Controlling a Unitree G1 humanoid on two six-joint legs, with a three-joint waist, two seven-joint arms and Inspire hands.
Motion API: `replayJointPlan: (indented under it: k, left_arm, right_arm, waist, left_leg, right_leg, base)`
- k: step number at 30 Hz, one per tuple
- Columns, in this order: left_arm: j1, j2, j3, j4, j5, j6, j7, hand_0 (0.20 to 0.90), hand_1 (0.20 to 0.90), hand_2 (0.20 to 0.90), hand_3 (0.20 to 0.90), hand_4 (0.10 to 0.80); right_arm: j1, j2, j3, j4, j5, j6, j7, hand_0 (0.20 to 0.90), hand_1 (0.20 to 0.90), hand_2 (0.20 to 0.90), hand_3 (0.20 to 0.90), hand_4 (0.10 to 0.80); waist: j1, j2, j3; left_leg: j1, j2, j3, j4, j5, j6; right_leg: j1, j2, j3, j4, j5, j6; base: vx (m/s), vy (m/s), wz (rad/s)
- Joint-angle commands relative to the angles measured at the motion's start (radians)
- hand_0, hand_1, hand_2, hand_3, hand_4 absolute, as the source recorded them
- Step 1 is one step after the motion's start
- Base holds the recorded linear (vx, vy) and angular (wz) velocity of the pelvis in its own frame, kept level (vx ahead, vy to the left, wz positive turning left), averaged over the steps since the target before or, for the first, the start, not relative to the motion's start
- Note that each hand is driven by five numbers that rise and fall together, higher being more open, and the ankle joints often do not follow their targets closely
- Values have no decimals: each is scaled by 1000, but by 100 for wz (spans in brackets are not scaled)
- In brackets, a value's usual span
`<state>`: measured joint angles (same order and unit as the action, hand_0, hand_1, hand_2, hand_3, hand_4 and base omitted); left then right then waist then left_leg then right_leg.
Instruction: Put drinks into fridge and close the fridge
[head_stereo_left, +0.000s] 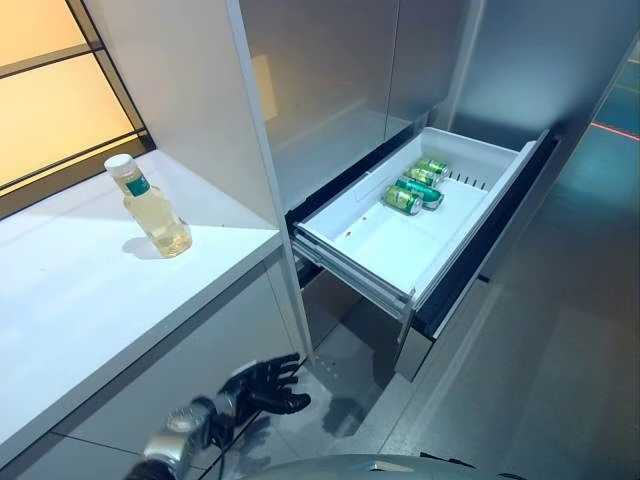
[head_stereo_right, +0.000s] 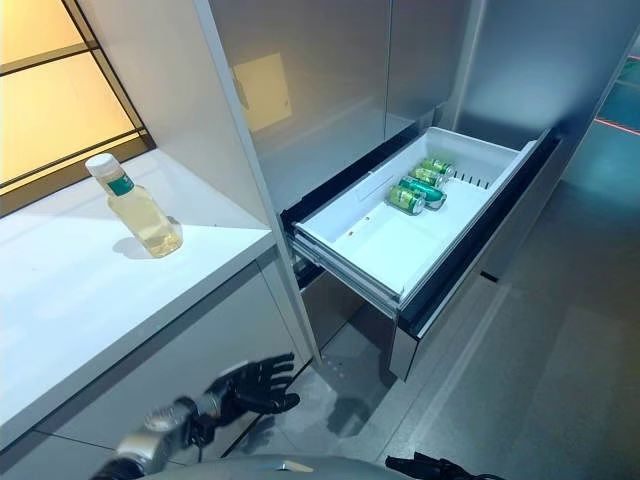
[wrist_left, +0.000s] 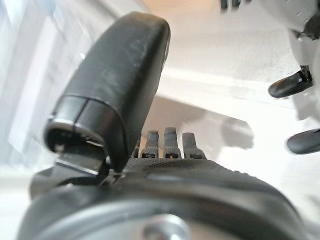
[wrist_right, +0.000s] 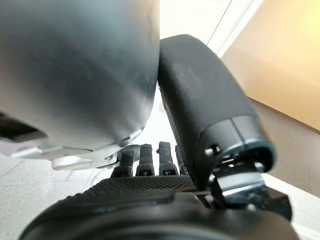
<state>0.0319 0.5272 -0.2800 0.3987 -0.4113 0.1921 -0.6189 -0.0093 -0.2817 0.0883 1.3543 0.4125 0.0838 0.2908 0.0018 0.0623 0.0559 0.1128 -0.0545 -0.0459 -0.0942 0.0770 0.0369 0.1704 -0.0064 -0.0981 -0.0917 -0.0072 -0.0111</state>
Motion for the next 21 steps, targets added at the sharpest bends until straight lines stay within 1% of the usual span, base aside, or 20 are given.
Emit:
replayJointPlan:
  k: [1, 2, 3, 4, 6, 7, 8, 10, 11, 12, 13, 14, 15, 18, 19, 20, 21]
  left_arm:
    - [-138, 82, 97, -302, -154, 170, -185, 900, 900, 900, 900, 800]
    - [-140, 91, 105, -325, -167, 173, -200, 900, 900, 900, 900, 800]
    - [-157, 121, 144, -422, -242, 187, -264, 900, 900, 900, 900, 800]
    - [-166, 129, 156, -457, -288, 179, -282, 900, 900, 900, 900, 800]
    - [-186, 137, 180, -521, -361, 171, -292, 900, 900, 900, 900, 800]
    - [-223, 151, 215, -567, -466, 154, -292, 900, 900, 900, 900, 800]
    - [-228, 152, 218, -574, -483, 139, -289, 900, 900, 900, 900, 800]
    - [-281, 150, 254, -619, -609, 39, -248, 900, 900, 900, 900, 800]
    - [-287, 150, 257, -623, -624, 34, -238, 900, 900, 900, 900, 800]
    - [-323, 143, 283, -645, -694, -32, -198, 900, 900, 900, 900, 800]
    - [-334, 137, 290, -652, -711, -68, -186, 900, 900, 900, 900, 800]
    - [-367, 121, 315, -676, -751, -112, -123, 900, 900, 900, 900, 800]
    - [-371, 119, 320, -679, -753, -125, -113, 900, 900, 900, 900, 800]
    - [-412, 98, 362, -696, -699, -285, 31, 900, 900, 900, 900, 800]
    - [-417, 96, 369, -693, -683, -302, 48, 900, 900, 900, 900, 800]
    - [-428, 94, 394, -690, -625, -366, 101, 900, 900, 900, 900, 800]
    - [-429, 93, 396, -689, -615, -379, 113, 900, 900, 900, 900, 800]
  right_arm:
    - [-28, -28, -30, 54, -19, -35, 28, 900, 900, 900, 900, 800]
    - [-26, -27, -29, 54, -21, -36, 28, 900, 900, 900, 900, 800]
    - [-12, -28, -26, 53, -17, -43, 26, 900, 900, 900, 900, 800]
    - [-8, -27, -24, 53, -18, -46, 25, 900, 900, 900, 900, 800]
    - [-1, -22, -21, 52, -19, -50, 22, 900, 900, 900, 900, 800]
    - [9, -11, -9, 50, -21, -57, 15, 900, 900, 900, 900, 800]
    - [10, -9, -7, 49, -22, -57, 15, 900, 900, 900, 900, 800]
    - [18, 5, 8, 53, -32, -66, 14, 900, 900, 900, 900, 800]
    - [19, 6, 10, 55, -34, -67, 15, 900, 900, 900, 900, 800]
    - [23, 15, 20, 58, -41, -72, 16, 900, 900, 900, 900, 800]
    - [24, 19, 23, 60, -42, -74, 16, 900, 900, 900, 900, 800]
    - [25, 30, 36, 67, -42, -82, 11, 900, 900, 900, 900, 800]
    - [25, 31, 38, 68, -45, -82, 12, 900, 900, 900, 900, 800]
    - [21, 49, 54, 74, -47, -82, 4, 900, 900, 900, 900, 800]
    - [20, 50, 56, 75, -48, -81, 3, 900, 900, 900, 900, 800]
    - [16, 54, 63, 82, -47, -81, 3, 900, 900, 900, 900, 800]
    - [15, 54, 64, 84, -48, -81, 4, 900, 900, 900, 900, 800]
  waist:
    - [48, 25, -10]
    - [49, 25, -11]
    - [58, 28, -17]
    - [60, 28, -19]
    - [64, 28, -23]
    - [64, 27, -28]
    - [63, 27, -28]
    - [64, 23, -36]
    - [63, 23, -36]
    - [63, 18, -42]
    - [64, 16, -43]
    - [65, 11, -48]
    - [65, 11, -49]
    - [74, 1, -55]
    - [75, 0, -55]
    - [82, -4, -57]
    - [82, -4, -57]
  left_leg:
    - [28, 11, 45, 7, -99, -18]
    - [28, 10, 42, 7, -99, -18]
    - [27, 7, 32, 7, -100, -18]
    - [28, 6, 27, 7, -101, -18]
    - [28, 4, 19, 7, -103, -18]
    - [29, 3, 12, 7, -105, -19]
    - [30, 3, 11, 7, -105, -20]
    - [31, 3, 5, 7, -108, -23]
    - [31, 3, 4, 7, -108, -23]
    - [31, 3, 1, 7, -111, -25]
    - [31, 2, 0, 7, -111, -25]
    - [30, 3, -3, 7, -113, -27]
    - [30, 3, -4, 7, -113, -28]
    - [29, 2, -14, 7, -112, -29]
    - [29, 3, -15, 7, -112, -29]
    - [29, 1, -22, 7, -111, -29]
    - [29, 1, -24, 7, -111, -29]
  right_leg:
    - [-34, -30, -34, 28, 8, 60]
    - [-32, -31, -36, 27, 8, 61]
    - [-27, -34, -44, 23, 8, 62]
    - [-24, -35, -48, 21, 7, 63]
    - [-20, -37, -54, 20, 7, 64]
    - [-15, -38, -59, 18, 6, 64]
    - [-14, -39, -60, 18, 6, 64]
    - [-8, -41, -68, 16, 4, 64]
    - [-8, -41, -69, 16, 3, 64]
    - [-5, -42, -72, 15, 0, 63]
    - [-4, -43, -74, 14, -1, 62]
    - [-2, -44, -78, 14, -4, 60]
    - [-2, -44, -79, 14, -4, 60]
    - [1, -48, -90, 20, -12, 58]
    - [1, -48, -92, 23, -14, 57]
    - [3, -50, -98, 27, -19, 55]
    - [3, -50, -99, 28, -20, 54]
  base:
    - [5, 31, 9]
    - [6, 40, 11]
    - [6, 23, 11]
    - [8, 20, 16]
    - [11, 5, 14]
    - [12, 3, 10]
    - [18, 7, 19]
    - [21, 6, 20]
    - [23, 4, 13]
    - [15, 3, 5]
    - [18, 6, 6]
    - [9, 3, 4]
    - [9, 4, 5]
    - [6, 4, 3]
    - [4, 17, 8]
    - [3, 16, 7]
    - [4, 25, 12]
